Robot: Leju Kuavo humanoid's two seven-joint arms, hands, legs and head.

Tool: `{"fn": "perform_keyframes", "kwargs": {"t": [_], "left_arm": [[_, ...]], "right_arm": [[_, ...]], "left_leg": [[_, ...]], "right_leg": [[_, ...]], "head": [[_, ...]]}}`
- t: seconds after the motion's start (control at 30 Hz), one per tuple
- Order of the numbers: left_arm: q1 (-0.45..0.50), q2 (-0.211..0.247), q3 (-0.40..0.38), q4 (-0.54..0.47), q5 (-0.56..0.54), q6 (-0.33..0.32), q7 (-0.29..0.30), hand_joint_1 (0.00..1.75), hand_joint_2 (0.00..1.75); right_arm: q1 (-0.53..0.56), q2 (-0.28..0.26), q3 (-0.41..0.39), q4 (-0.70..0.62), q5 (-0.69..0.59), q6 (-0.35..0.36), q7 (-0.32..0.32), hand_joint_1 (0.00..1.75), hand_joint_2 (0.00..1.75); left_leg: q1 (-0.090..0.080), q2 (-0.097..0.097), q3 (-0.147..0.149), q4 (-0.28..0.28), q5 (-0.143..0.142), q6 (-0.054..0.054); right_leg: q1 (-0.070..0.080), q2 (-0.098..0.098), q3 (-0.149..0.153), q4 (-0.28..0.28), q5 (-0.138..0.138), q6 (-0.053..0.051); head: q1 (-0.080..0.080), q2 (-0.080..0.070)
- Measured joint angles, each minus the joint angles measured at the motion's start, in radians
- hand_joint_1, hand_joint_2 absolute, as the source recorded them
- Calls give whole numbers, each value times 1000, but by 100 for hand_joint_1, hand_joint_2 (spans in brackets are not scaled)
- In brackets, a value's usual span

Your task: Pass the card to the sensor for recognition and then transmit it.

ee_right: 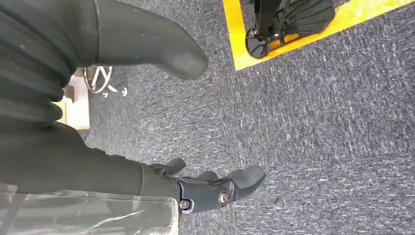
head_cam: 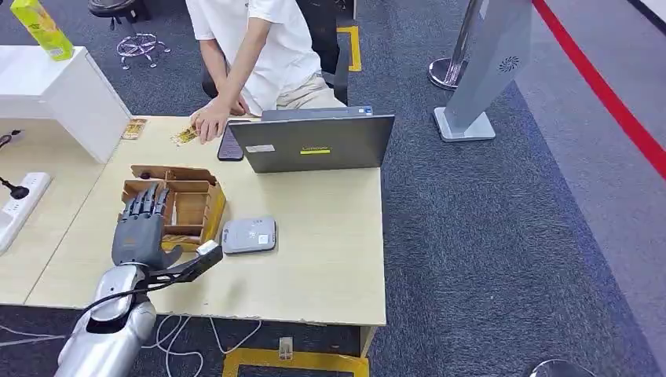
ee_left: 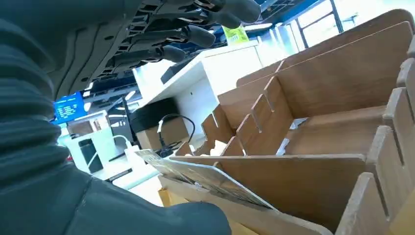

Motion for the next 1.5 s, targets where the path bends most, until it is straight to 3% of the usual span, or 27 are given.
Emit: {"fn": "perform_keyframes", "kwargs": {"t": [0.67,0.7,1.17,1.5], "left_arm": [[-4,8,0,2,10,4,1,0,175],[-4,8,0,2,10,4,1,175,175],[-7,16,-1,10,57,-97,14,175,175],[-28,19,-13,21,86,-117,2,175,175]], "right_arm": [[0,0,0,0,0,0,0,0,175],[0,0,0,0,0,0,0,0,175],[0,0,0,0,-1,0,5,0,175],[0,0,-1,0,-3,0,9,0,175]], "left_leg": [[0,0,0,0,0,0],[0,0,0,0,0,0],[0,0,0,0,0,0],[0,0,0,0,0,0]], "right_leg": [[0,0,0,0,0,0],[0,0,0,0,0,0],[0,0,0,0,0,0],[0,0,0,0,0,0]], "head": [[0,0],[0,0],[0,0],[0,0]]}}
